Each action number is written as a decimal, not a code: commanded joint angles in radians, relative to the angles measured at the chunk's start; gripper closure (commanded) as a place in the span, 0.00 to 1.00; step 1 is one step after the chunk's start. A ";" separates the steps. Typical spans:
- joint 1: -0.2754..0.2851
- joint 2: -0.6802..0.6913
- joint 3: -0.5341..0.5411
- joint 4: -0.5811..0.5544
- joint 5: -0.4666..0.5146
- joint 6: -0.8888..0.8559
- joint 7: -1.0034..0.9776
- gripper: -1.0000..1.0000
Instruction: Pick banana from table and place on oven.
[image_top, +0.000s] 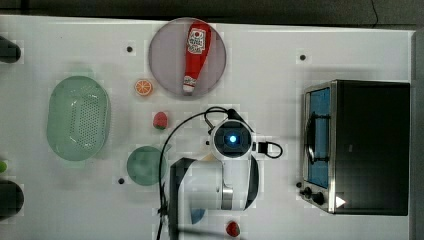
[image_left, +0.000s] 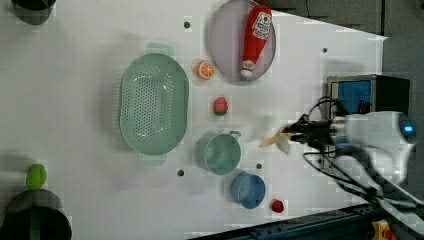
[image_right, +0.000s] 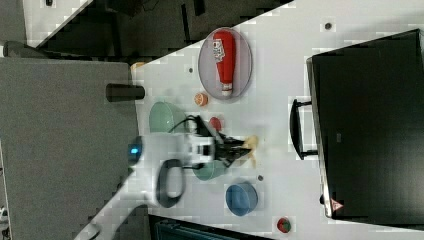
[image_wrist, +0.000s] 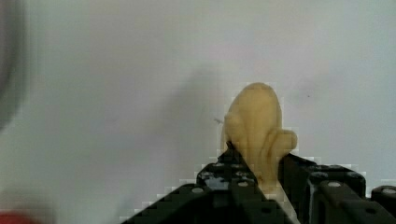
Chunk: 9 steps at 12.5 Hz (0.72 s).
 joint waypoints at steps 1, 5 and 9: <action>0.020 -0.262 -0.007 0.135 0.000 -0.252 0.002 0.73; 0.022 -0.385 0.002 0.373 0.001 -0.658 0.002 0.73; 0.001 -0.326 -0.048 0.515 -0.003 -0.730 -0.009 0.73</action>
